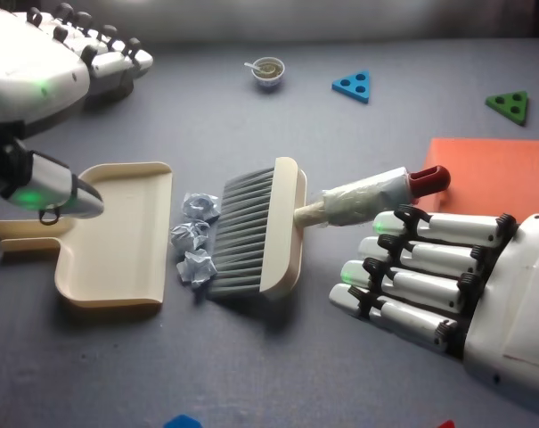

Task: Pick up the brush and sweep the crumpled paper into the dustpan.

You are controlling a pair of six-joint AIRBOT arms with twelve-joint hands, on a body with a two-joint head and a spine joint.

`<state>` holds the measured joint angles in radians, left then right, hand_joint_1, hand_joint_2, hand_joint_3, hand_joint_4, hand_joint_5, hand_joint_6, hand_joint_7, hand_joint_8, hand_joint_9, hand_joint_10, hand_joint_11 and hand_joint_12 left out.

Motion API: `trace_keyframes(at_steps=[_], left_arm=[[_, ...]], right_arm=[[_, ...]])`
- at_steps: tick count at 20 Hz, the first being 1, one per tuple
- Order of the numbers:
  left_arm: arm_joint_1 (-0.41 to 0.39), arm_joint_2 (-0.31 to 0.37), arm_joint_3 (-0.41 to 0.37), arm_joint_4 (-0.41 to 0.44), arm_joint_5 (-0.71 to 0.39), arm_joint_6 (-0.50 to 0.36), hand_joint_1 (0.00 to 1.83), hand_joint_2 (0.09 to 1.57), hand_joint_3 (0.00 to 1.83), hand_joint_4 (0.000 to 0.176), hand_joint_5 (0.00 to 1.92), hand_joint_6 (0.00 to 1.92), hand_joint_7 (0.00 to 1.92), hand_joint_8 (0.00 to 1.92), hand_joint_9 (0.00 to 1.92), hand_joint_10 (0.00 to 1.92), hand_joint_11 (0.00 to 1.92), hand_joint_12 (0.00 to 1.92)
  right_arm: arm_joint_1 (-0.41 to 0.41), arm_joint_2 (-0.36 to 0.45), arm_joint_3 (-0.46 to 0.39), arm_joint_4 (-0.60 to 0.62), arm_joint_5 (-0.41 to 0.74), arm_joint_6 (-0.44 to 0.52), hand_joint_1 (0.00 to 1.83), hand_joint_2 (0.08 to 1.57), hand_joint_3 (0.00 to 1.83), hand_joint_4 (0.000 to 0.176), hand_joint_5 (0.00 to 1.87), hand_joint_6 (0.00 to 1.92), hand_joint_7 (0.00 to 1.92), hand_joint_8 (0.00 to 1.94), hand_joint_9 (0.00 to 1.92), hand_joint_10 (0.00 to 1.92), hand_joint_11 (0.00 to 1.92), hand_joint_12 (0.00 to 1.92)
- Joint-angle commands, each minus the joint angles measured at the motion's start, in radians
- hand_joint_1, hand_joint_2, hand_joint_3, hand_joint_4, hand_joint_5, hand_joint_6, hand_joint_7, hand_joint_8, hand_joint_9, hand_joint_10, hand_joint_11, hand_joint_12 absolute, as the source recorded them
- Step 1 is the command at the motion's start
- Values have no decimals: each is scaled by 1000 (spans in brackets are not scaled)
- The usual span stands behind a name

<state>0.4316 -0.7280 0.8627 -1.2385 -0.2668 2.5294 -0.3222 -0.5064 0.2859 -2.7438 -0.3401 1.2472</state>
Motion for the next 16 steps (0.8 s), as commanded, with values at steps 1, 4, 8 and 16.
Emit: trace_keyframes(at_steps=[1, 4, 8, 16], left_arm=[[-1, -3, 4, 21, -46, 4, 722, 997, 2, 4, 171, 12, 179, 4, 169, 2, 170, 111], [71, -6, 23, 166, -92, -199, 731, 1017, 2, 32, 233, 8, 220, 4, 192, 3, 200, 139], [189, -5, 24, 264, -208, -391, 776, 1028, 0, 53, 316, 8, 276, 6, 247, 4, 225, 185], [367, -35, 40, 315, -377, -590, 743, 1058, 2, 72, 379, 4, 274, 1, 255, 3, 197, 244]], right_arm=[[9, 7, -8, -27, -108, -3, 0, 964, 5, 0, 125, 8, 139, 5, 158, 5, 169, 26], [8, 3, 2, -27, -123, -3, 0, 973, 6, 0, 133, 8, 153, 8, 167, 6, 173, 24], [7, 0, 7, -27, -140, -3, 0, 973, 2, 0, 129, 2, 147, 2, 168, 5, 174, 21], [-31, -57, 11, 141, -239, -245, 0, 999, 8, 0, 136, 3, 151, 5, 172, 6, 174, 15]])
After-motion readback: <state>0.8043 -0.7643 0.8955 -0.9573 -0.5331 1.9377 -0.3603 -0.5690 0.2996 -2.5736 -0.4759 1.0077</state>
